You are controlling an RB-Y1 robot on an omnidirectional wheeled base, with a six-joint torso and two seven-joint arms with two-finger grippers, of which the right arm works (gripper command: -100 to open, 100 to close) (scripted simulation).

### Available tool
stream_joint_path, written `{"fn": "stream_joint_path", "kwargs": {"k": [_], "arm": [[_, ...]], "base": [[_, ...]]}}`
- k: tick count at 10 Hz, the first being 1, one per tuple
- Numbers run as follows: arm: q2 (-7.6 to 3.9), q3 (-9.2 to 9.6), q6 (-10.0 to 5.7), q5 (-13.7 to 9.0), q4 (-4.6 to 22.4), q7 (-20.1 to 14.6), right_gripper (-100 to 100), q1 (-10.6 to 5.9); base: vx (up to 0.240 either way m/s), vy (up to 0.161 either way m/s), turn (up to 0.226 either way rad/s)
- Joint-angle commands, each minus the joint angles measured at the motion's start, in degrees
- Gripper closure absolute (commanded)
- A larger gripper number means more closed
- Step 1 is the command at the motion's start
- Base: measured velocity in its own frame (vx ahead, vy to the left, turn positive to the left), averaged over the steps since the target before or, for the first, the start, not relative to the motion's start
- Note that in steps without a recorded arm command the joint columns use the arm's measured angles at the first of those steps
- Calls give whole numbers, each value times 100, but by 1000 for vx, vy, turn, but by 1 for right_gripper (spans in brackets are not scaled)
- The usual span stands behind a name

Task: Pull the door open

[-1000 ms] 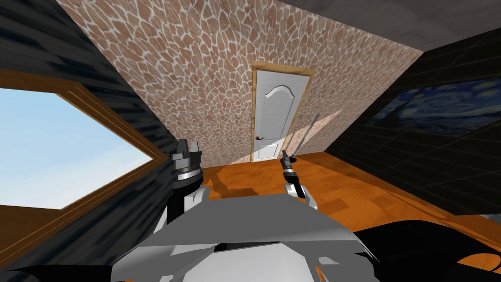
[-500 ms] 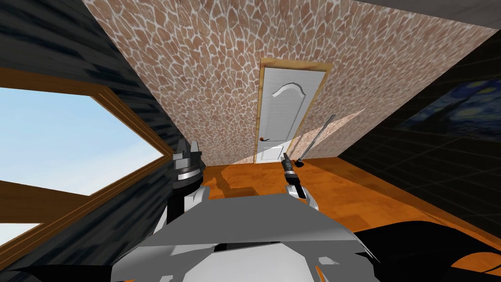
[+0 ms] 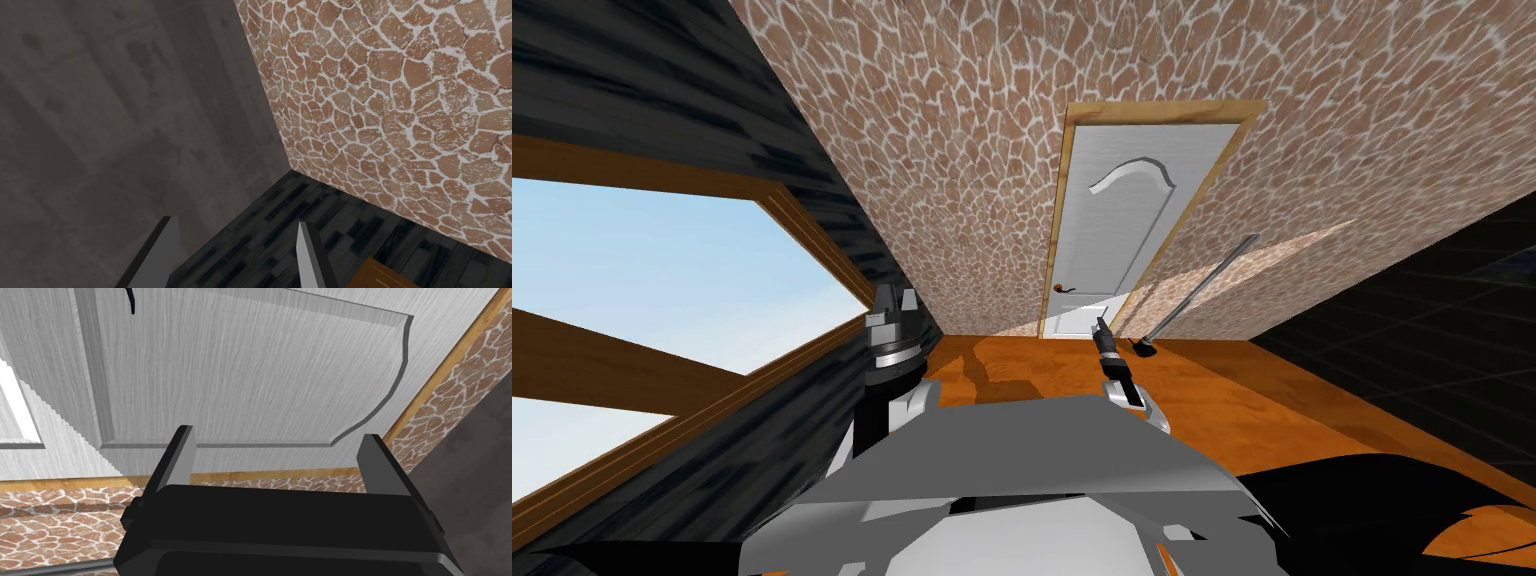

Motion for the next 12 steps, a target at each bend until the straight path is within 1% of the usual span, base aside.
{"fn": "stream_joint_path", "kwargs": {"k": [1,2,4,5,9,10,12], "arm": [[-70,-85,-77,-45,286,-76,-100,-51],[-70,-85,-77,-45,342,-76,-100,-51],[-151,-184,-143,-97,665,-155,-100,-121],[-151,-184,-143,-97,707,-155,-100,-121],[-309,-378,-271,-197,1417,-308,-100,-258],[-309,-378,-271,-197,1417,-308,-100,-258],[-385,-471,-333,-246,1760,-382,-100,-324]], "base": [[108,-9,203],[69,-9,66],[72,-12,163],[53,-21,66],[88,-22,176],[74,-27,51],[64,-26,169]]}}
